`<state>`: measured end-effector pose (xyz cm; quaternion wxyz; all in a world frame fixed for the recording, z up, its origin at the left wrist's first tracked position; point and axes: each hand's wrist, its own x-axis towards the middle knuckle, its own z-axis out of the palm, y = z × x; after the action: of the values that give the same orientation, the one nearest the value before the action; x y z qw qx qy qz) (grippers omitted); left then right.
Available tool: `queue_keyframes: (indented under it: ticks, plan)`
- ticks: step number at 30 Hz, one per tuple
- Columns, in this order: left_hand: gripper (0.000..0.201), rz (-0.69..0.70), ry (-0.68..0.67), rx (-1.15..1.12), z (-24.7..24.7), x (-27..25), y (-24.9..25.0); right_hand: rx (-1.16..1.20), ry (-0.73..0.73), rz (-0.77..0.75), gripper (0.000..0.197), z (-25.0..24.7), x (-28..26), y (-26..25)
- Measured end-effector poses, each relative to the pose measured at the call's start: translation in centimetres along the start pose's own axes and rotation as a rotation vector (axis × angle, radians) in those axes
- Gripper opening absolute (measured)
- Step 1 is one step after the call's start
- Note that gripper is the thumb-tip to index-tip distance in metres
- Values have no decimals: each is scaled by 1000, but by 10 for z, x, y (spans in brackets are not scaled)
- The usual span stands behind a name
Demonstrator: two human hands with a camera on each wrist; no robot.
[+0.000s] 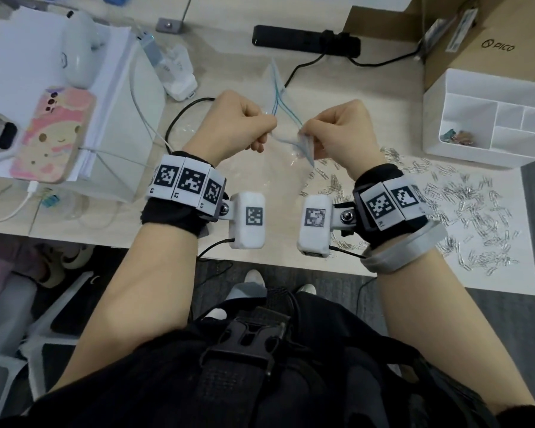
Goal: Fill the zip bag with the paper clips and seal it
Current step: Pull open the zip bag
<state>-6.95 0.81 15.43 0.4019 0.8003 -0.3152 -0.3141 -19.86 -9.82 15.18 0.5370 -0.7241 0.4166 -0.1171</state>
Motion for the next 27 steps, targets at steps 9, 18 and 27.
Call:
queue_keyframes:
  ticks: [9,18,27]
  plan:
    - [24,-95,124,-25,-20,7,-12,-48,286,37,18,-12,8,14]
    - [24,10,134,-67,-16,3,-15,-156,165,-19,10,2,2,11]
    - [23,-41,182,14,-17,3,-25,-178,299,65,13,2,4,24]
